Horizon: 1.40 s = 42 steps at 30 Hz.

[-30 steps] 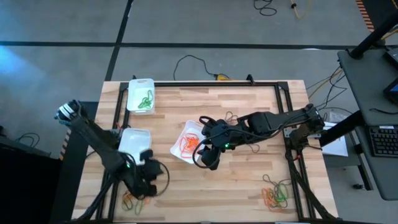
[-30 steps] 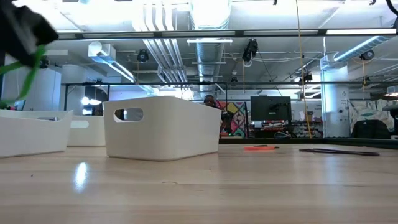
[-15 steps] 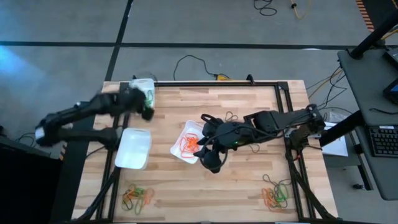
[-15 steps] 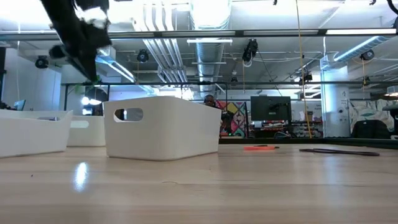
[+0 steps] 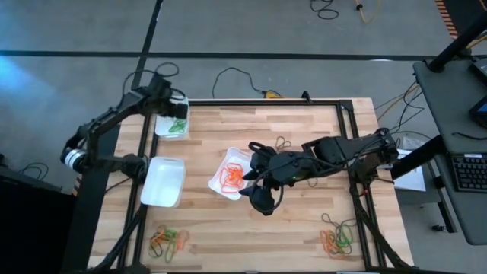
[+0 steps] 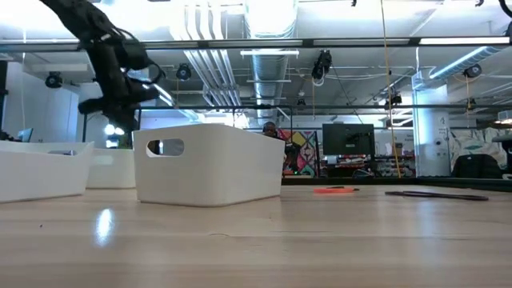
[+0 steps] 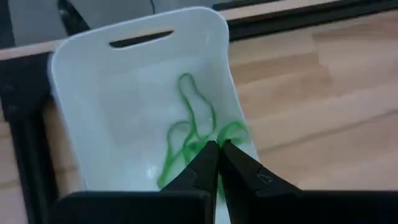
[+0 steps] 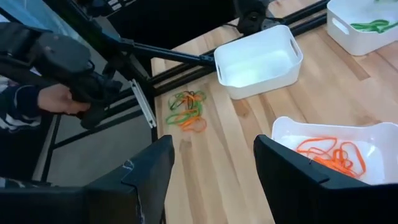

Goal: Sort rubber bands into baskets
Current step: Put the green rubber band into the top white bin

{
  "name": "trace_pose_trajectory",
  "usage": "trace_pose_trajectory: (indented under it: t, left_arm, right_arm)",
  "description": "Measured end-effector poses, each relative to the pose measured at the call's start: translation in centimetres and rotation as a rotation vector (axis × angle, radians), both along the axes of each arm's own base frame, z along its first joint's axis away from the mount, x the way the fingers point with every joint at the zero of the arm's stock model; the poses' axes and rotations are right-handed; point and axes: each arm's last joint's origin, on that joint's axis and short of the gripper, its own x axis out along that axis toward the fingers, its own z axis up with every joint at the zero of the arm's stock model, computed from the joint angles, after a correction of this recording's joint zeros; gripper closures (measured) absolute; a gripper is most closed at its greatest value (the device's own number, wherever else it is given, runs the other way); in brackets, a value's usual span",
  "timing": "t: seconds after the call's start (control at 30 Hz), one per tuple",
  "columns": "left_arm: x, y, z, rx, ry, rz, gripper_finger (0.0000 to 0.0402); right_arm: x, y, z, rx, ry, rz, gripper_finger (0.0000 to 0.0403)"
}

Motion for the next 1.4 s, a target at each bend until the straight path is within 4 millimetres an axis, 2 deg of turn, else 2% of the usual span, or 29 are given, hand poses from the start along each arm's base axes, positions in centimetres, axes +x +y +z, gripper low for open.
trace_pose_trajectory:
  t: [0.33,0.53,0.7,0.83,0.97,1.13,1.27,1.4]
  left_arm:
    - [1.9,2.1,-4.2,-0.064,0.198,0.068,0.04]
    - [2.4,2.8,-6.5,-0.121,0.281,0.029,0.0363]
    - [2.6,2.4,-6.4,-0.132,0.309,-0.014,0.0305]
    - [2.8,0.8,-4.9,-0.146,0.286,-0.087,0.0255]
    - [4.4,-3.4,-2.0,-0.088,0.197,-0.19,0.0232]
    - [7.6,-11.9,1.2,0.035,0.019,-0.383,0.0241]
    - [8.8,-19.0,1.7,-0.002,-0.081,-0.567,0.0251]
    - [8.5,-26.4,0.7,-0.083,-0.065,-0.79,0.0255]
  right_arm:
    - [-1.0,2.0,-0.4,-0.003,0.051,0.05,0.0188]
    - [-1.9,3.2,-1.0,0.012,0.124,0.057,0.0188]
    - [-2.5,3.2,-1.6,0.011,0.206,0.037,0.0188]
    - [-2.6,3.1,-1.7,-0.005,0.217,0.043,0.0188]
    - [-2.6,3.1,-1.7,-0.046,0.209,0.072,0.0188]
    - [-2.4,2.7,-1.7,-0.159,0.178,0.037,0.0188]
    - [-2.0,1.9,-1.7,-0.19,0.169,-0.01,0.0188]
    - [-1.8,1.4,-2.1,-0.197,0.182,-0.026,0.0188]
